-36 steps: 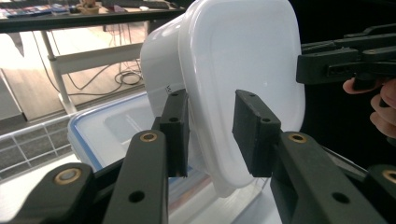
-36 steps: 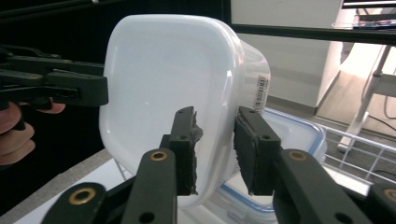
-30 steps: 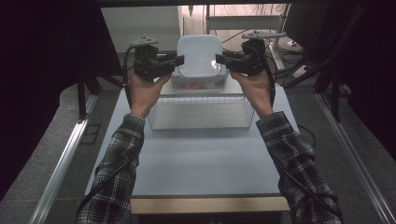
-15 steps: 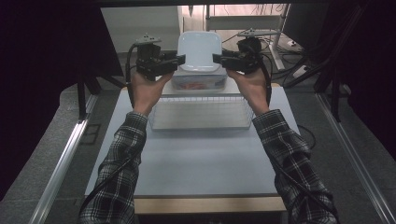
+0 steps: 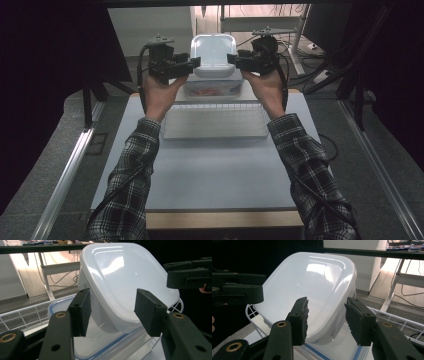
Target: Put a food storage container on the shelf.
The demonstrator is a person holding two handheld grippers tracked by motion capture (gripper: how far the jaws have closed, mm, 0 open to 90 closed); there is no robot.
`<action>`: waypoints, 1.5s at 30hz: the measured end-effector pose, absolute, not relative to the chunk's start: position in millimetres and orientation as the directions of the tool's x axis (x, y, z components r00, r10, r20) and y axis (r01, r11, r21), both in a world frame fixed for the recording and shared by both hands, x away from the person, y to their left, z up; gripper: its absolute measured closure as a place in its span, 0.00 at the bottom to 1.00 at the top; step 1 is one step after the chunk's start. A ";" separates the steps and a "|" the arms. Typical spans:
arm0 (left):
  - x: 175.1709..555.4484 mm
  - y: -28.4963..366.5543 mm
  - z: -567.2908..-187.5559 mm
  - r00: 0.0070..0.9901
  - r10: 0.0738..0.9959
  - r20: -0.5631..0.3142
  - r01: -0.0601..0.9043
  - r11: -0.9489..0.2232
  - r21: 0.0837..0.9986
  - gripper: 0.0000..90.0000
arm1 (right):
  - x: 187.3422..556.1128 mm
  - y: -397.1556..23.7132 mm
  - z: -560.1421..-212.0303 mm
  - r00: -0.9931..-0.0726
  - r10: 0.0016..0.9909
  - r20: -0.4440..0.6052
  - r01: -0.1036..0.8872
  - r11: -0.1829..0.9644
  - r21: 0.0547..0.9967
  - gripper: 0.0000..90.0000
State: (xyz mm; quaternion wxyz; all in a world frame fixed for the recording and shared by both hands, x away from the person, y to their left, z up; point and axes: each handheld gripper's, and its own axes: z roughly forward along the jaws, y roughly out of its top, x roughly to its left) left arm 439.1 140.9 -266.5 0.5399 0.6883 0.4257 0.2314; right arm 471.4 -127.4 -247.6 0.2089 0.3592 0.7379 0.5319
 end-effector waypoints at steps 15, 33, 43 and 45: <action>438.0 144.9 -265.2 0.535 0.830 -0.158 0.325 -0.029 0.945 0.58 | 474.9 -126.3 -248.3 -0.643 0.762 0.081 0.301 0.154 0.941 0.56; 422.5 157.2 -267.5 0.569 0.803 -0.178 0.300 -0.001 0.954 0.65 | 452.1 -135.1 -247.4 -0.678 0.734 0.051 0.229 0.145 0.963 0.93; 412.6 166.2 -281.1 0.567 0.805 -0.177 0.308 -0.008 0.951 0.60 | 441.6 -129.3 -275.2 -0.733 0.677 0.060 0.265 0.203 0.943 0.99; 411.7 167.0 -283.0 0.568 0.805 -0.172 0.309 -0.016 0.951 0.59 | 446.4 -128.7 -279.4 -0.728 0.682 0.067 0.276 0.203 0.939 0.99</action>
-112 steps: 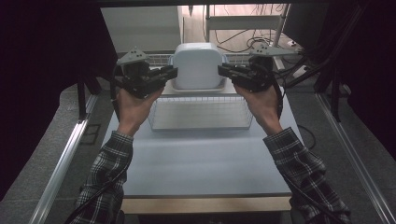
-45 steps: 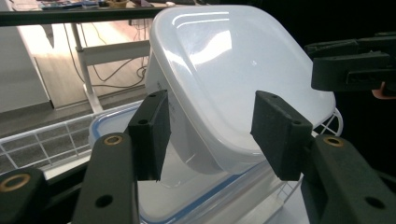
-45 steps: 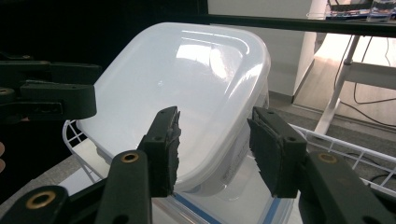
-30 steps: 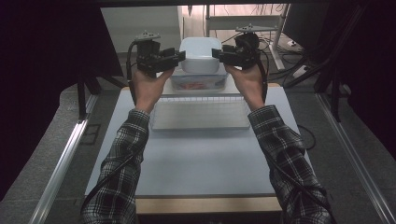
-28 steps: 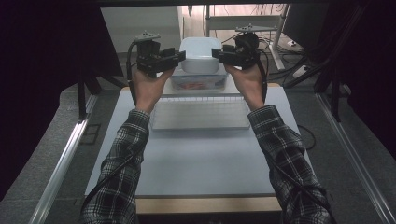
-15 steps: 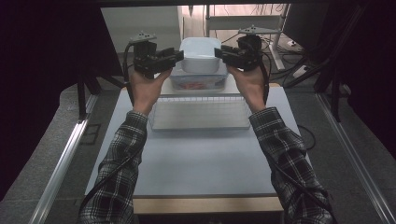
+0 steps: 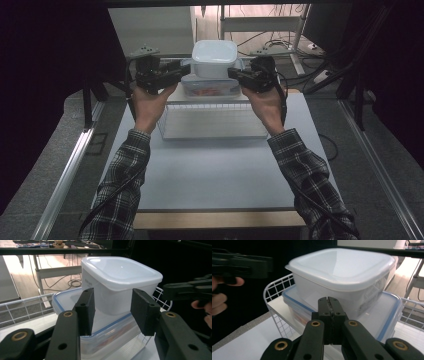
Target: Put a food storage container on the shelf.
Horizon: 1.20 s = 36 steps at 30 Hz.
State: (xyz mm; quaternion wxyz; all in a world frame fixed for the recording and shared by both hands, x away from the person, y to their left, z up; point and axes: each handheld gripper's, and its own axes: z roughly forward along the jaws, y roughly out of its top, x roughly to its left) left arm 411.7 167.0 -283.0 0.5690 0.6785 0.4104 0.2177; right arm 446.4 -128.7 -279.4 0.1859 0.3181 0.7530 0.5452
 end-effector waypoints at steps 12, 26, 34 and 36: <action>403.9 164.6 -292.6 0.599 0.782 -0.170 0.311 -0.032 0.950 0.58 | 457.4 -133.7 -287.7 -0.707 0.701 0.092 0.300 0.180 0.937 0.96; 368.3 149.9 -334.3 0.681 0.723 -0.116 0.302 -0.134 0.944 0.32 | 420.2 -149.1 -323.6 -0.772 0.626 0.108 0.298 0.207 0.932 0.48; 344.4 145.7 -361.4 0.695 0.712 -0.100 0.307 -0.168 0.937 0.17 | 400.3 -159.2 -346.8 -0.793 0.601 0.100 0.300 0.242 0.923 0.32; 338.8 144.8 -367.9 0.701 0.706 -0.100 0.310 -0.176 0.934 0.14 | 395.0 -161.7 -352.9 -0.799 0.594 0.095 0.298 0.254 0.920 0.30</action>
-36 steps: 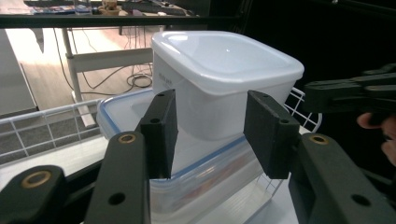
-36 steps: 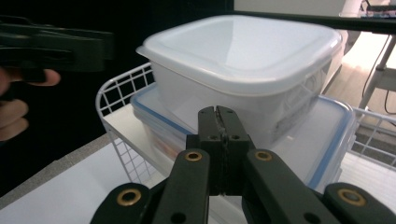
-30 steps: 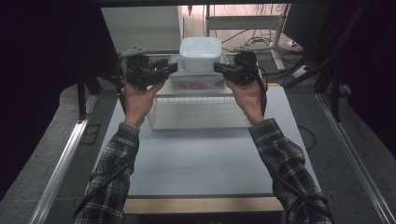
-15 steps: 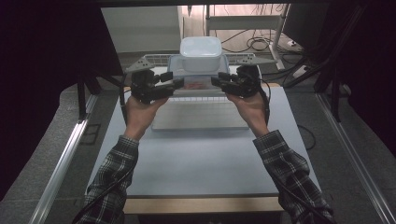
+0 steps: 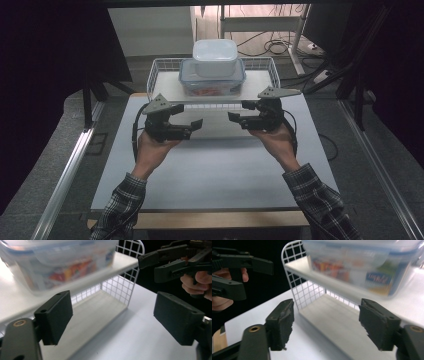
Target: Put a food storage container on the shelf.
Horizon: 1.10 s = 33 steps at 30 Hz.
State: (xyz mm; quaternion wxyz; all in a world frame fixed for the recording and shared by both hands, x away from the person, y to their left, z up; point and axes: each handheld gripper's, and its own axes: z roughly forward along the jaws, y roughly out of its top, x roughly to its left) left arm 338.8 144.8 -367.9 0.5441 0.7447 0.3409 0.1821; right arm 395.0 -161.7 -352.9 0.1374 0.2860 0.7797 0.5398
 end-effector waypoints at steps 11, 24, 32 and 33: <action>314.6 140.6 -396.9 0.709 0.700 -0.078 0.324 -0.226 0.919 0.08 | 371.4 -172.0 -378.9 -0.819 0.569 0.068 0.288 0.307 0.907 0.19; 297.7 145.0 -430.5 0.696 0.716 -0.047 0.340 -0.272 0.900 0.03 | 355.5 -187.3 -411.9 -0.810 0.582 0.067 0.325 0.351 0.878 0.04; 284.4 149.5 -441.0 0.686 0.727 -0.009 0.343 -0.313 0.886 0.02 | 342.0 -203.9 -417.5 -0.800 0.596 0.066 0.322 0.333 0.886 0.00; 282.6 150.6 -442.2 0.684 0.729 -0.009 0.343 -0.311 0.886 0.01 | 339.8 -205.9 -418.2 -0.797 0.601 0.061 0.319 0.332 0.887 0.00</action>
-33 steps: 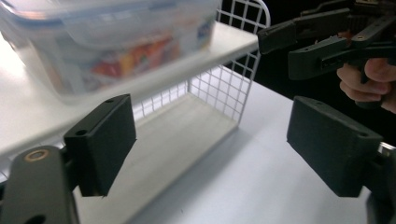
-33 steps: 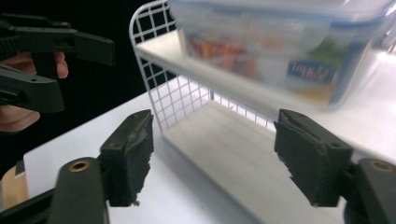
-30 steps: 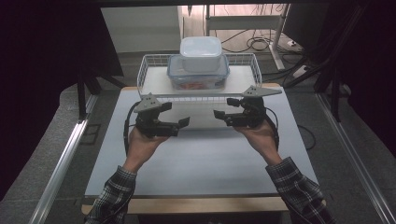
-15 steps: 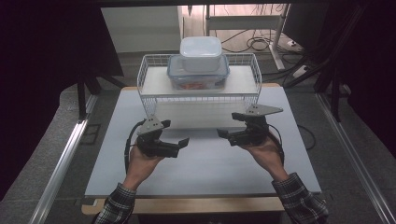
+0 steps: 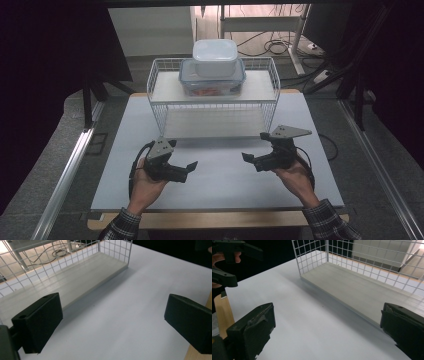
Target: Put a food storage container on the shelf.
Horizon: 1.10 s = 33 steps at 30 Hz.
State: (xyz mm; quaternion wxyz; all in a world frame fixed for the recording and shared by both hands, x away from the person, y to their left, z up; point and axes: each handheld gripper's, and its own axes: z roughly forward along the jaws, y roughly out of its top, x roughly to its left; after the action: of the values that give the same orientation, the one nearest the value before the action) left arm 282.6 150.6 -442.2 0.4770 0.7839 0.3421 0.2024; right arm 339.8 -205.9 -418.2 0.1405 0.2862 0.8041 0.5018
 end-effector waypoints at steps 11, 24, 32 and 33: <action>267.6 158.5 -463.0 0.689 0.724 -0.021 0.336 -0.295 0.895 0.03 | 326.0 -222.7 -436.8 -0.770 0.637 0.034 0.333 0.356 0.873 0.00; 259.4 164.0 -492.8 0.667 0.745 -0.001 0.359 -0.319 0.877 0.03 | 320.2 -236.4 -465.4 -0.752 0.659 0.020 0.365 0.392 0.844 0.00; 258.2 158.1 -507.2 0.675 0.737 0.024 0.369 -0.366 0.855 0.02 | 316.4 -239.2 -483.8 -0.755 0.655 -0.002 0.374 0.433 0.820 0.00; 258.8 157.0 -509.1 0.677 0.736 0.026 0.371 -0.371 0.851 0.02 | 316.3 -239.3 -486.2 -0.752 0.659 0.005 0.382 0.429 0.819 0.00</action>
State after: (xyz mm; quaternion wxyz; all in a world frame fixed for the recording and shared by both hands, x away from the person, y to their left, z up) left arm 258.8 157.0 -509.1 0.4422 0.8018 0.3449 0.2064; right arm 316.3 -239.3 -486.2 0.1603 0.3135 0.8299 0.4327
